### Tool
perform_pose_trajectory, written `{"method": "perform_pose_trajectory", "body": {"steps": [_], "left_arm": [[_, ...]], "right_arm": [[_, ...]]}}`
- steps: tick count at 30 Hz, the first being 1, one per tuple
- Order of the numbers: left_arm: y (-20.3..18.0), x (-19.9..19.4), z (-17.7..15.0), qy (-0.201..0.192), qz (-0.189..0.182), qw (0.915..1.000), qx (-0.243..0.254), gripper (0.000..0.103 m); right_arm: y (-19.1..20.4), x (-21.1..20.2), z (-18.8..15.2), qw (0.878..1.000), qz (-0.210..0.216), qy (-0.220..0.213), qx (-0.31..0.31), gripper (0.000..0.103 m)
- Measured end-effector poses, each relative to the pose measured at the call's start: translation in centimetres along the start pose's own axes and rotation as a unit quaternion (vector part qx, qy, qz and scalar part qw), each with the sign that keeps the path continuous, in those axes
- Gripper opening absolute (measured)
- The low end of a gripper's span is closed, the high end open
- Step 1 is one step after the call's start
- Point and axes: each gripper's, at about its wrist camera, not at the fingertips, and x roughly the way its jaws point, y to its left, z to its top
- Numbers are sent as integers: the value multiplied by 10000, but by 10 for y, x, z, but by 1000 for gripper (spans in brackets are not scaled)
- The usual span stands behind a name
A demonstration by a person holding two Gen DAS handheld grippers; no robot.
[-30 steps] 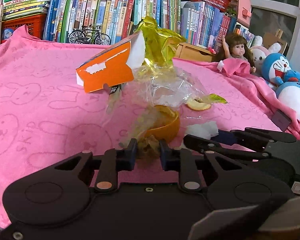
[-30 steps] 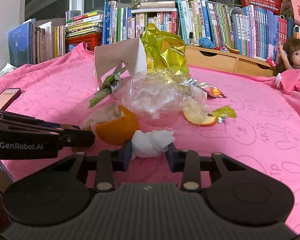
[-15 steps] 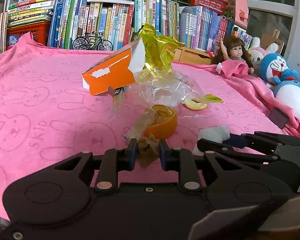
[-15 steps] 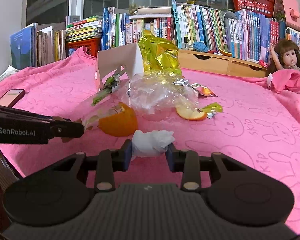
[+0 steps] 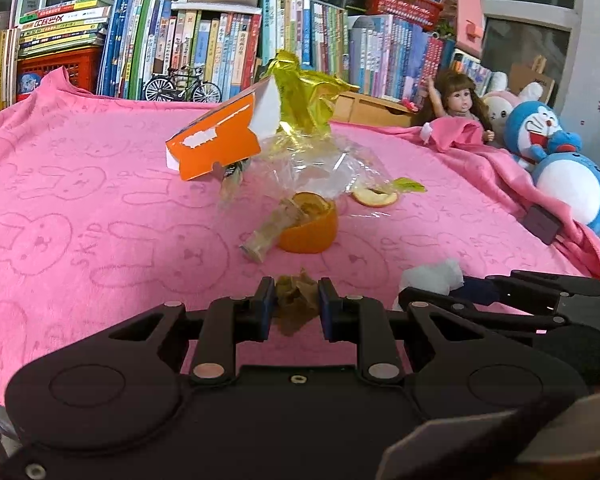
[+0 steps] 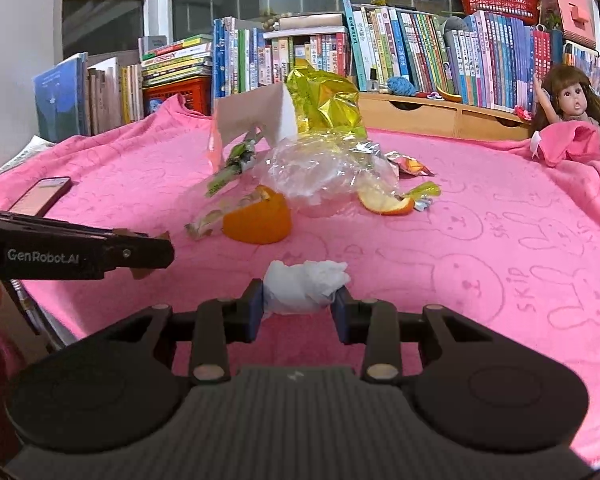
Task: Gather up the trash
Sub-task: 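Carry the tissue and brown scrap down over the bin with both grippers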
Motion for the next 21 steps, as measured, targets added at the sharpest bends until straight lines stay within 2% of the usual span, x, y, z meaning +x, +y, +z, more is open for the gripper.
{"method": "perform_pose_trajectory", "body": {"steps": [4,11,15,21], "left_arm": [[-2,-15,-9,-64,-103,9999,-63,22],[4,-42,-39,171,-262,9988,-390,22],[9,-52,-59,447,-265,9973,-510,22],[10,-53,-88,925,-183,9946,-431,22]], "right_arm": [[7,-15,-9,10000,39,57,3,41],[21,-43,-31,9992,220,320,58,41],[31,-52,-48,9981,293,534,-63,41],[42,-51,-71,9949,464,885,-124,42]]}}
